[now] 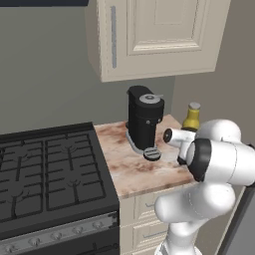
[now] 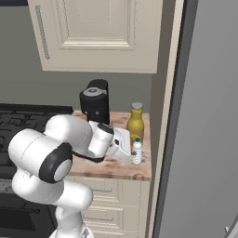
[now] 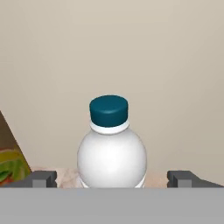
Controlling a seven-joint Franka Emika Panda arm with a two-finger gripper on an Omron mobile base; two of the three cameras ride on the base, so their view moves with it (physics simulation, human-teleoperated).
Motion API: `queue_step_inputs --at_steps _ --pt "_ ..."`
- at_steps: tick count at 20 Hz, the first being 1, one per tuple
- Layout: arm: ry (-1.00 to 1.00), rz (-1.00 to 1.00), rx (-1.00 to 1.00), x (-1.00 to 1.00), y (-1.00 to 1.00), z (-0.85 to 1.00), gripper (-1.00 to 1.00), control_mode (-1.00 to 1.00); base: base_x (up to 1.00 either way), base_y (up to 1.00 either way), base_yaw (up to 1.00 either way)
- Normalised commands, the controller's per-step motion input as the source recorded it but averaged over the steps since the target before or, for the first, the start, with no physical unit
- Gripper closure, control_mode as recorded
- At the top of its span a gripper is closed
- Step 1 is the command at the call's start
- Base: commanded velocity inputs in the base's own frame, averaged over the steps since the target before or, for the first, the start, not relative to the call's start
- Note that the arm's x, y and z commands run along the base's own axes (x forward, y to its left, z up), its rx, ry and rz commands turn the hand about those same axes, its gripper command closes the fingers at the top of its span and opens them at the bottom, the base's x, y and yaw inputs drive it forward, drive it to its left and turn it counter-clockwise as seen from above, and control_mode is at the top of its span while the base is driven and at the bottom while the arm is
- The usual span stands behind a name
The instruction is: Place the drinks on the dining counter in a tight cluster.
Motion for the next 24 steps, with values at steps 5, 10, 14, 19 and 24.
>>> queue_step_inputs --at_steps 5,10,14,19,24 --pt "-0.10 0.00 -0.02 -0.11 0.00 -0.16 -1.00 -1.00 0.00 0.00 0.00" --pt "-0.09 0.00 -0.02 -0.01 0.00 -0.16 -1.00 -1.00 0.00 0.00 0.00" --pt "-0.07 0.00 -0.01 0.00 0.00 -0.22 -1.00 -1.00 0.00 0.00 0.00" --pt "-0.05 0.00 -0.01 0.00 0.00 -0.22 -1.00 -1.00 0.00 0.00 0.00" --pt "-0.06 0.00 -0.01 0.00 0.00 -0.16 1.00 -1.00 0.00 0.00 0.00"
